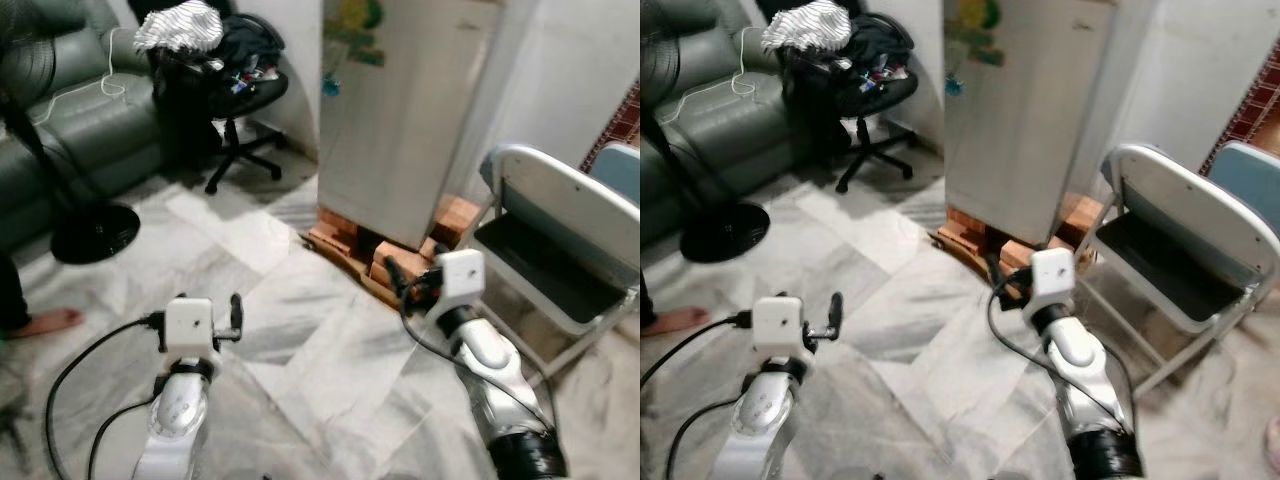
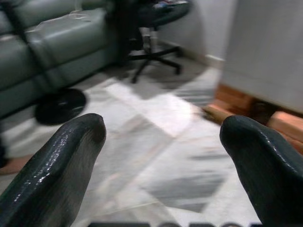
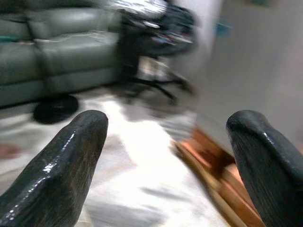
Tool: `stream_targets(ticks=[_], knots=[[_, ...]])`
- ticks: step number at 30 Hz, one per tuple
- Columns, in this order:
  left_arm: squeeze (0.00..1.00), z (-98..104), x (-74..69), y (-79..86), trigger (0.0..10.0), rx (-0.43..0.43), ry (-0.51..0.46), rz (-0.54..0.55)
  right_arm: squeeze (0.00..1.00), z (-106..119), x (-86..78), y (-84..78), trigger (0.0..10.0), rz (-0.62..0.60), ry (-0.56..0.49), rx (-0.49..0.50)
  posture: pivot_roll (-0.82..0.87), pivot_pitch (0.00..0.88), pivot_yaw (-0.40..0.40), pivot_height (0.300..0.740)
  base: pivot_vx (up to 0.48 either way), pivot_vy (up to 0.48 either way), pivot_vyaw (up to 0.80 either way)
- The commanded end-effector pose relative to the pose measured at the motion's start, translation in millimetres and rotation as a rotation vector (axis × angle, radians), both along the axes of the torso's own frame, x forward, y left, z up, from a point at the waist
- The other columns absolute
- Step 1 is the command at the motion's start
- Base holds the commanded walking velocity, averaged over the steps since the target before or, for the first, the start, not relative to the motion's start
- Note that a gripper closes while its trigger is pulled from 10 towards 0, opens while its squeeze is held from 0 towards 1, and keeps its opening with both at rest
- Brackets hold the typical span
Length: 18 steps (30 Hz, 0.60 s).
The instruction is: Restocking fridge
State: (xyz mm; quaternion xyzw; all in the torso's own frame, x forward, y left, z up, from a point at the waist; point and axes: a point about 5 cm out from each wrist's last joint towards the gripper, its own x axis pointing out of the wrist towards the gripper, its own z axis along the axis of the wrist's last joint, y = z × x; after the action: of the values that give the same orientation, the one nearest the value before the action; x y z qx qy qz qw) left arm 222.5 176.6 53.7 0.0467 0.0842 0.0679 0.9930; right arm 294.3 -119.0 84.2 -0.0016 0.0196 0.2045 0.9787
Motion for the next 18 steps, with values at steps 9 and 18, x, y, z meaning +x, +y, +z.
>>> stream_targets(ticks=[9, 18], knots=[[0.00, 10, 6.4, -1.6, 10.0, -0.029, -0.059, -0.038, 0.00, 1, 8.6, -11.0, 10.0, -0.028, -0.006, -0.029, -0.01, 0.030, -0.007, 0.740, 0.000, 0.477, -0.60], [0.00, 17, 14.1, 2.2, 10.0, -0.033, -0.082, -0.060, 0.00, -4, 4.0, -16.5, 10.0, -0.056, -0.001, -0.036, -0.03, 0.040, 0.020, 0.740, 0.293, 0.356, -0.80]])
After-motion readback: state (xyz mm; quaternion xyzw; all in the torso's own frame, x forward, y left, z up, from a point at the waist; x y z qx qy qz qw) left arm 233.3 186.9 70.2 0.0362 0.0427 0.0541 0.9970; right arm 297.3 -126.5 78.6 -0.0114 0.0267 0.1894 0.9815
